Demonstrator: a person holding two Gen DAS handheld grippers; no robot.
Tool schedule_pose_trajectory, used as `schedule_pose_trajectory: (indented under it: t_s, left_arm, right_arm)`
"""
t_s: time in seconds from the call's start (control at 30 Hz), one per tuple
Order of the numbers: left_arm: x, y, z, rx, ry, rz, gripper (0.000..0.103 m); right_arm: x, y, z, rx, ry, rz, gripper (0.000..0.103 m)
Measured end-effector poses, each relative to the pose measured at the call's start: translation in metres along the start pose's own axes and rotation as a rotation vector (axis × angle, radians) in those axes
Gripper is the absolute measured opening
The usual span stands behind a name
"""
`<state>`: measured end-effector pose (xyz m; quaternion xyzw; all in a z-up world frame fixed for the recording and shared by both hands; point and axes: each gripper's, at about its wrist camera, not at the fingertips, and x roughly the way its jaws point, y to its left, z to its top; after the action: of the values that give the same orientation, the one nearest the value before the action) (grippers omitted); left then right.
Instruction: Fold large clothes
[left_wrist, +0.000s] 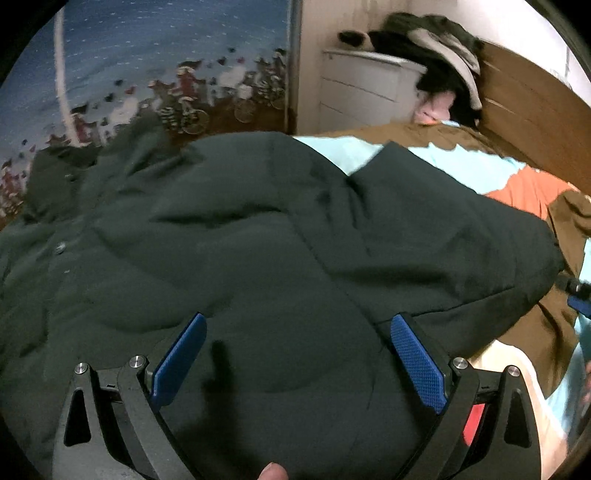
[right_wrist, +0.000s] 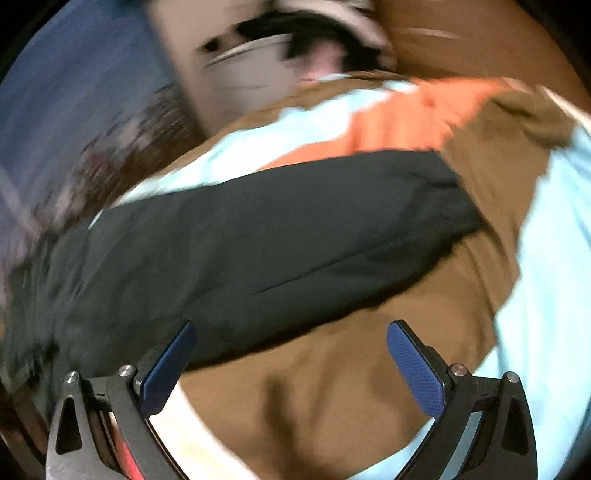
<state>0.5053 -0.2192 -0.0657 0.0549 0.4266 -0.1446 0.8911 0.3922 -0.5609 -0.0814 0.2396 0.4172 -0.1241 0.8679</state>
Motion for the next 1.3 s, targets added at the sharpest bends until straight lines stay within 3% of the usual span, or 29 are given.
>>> schedule_pose_trajectory:
  t_s: [0.13, 0.3, 0.33, 0.37, 0.4, 0.43, 0.47, 0.6, 0.83, 1.0, 1.13, 1.3]
  left_arm:
    - [0.023, 0.003, -0.003, -0.046, 0.047, 0.003, 0.098]
    - [0.037, 0.003, -0.011, -0.034, 0.047, 0.021, 0.102]
    - [0.039, 0.004, -0.012, -0.032, 0.048, 0.024, 0.102]
    - [0.039, 0.003, -0.013, -0.032, 0.046, 0.026, 0.102]
    - [0.04, 0.003, -0.014, -0.03, 0.042, 0.027, 0.102]
    - [0.04, 0.001, -0.014, -0.029, 0.042, 0.027, 0.102]
    - [0.04, 0.001, -0.014, -0.03, 0.046, 0.024, 0.102]
    - [0.037, 0.008, -0.01, -0.047, 0.084, -0.022, 0.102]
    - [-0.009, 0.05, -0.012, -0.156, 0.06, -0.054, 0.102]
    - [-0.074, 0.102, -0.025, -0.181, 0.016, -0.024, 0.102]
    - [-0.134, 0.148, -0.048, -0.196, -0.029, 0.056, 0.102]
    - [-0.195, 0.22, -0.098, -0.414, -0.069, 0.068, 0.102]
  right_arm:
    - [0.014, -0.028, 0.008, 0.157, 0.008, 0.071, 0.103]
    - [0.029, -0.03, 0.012, 0.203, 0.033, 0.075, 0.103]
    - [0.03, -0.029, 0.014, 0.202, 0.024, 0.066, 0.099]
    - [0.03, -0.027, 0.015, 0.195, 0.015, 0.055, 0.091]
    - [0.032, -0.028, 0.015, 0.187, 0.019, 0.047, 0.067]
    - [0.035, -0.025, 0.016, 0.182, 0.024, 0.038, 0.05]
    - [0.036, -0.023, 0.016, 0.183, 0.016, 0.021, 0.046]
    - [0.033, -0.005, 0.026, 0.142, -0.019, 0.01, 0.015]
    - [-0.026, 0.049, 0.047, 0.003, -0.177, 0.074, 0.01]
    - [-0.084, 0.138, 0.046, -0.234, -0.338, 0.137, 0.01]
    - [-0.121, 0.225, 0.015, -0.452, -0.424, 0.247, 0.01]
    - [-0.136, 0.325, -0.043, -0.711, -0.452, 0.373, 0.01]
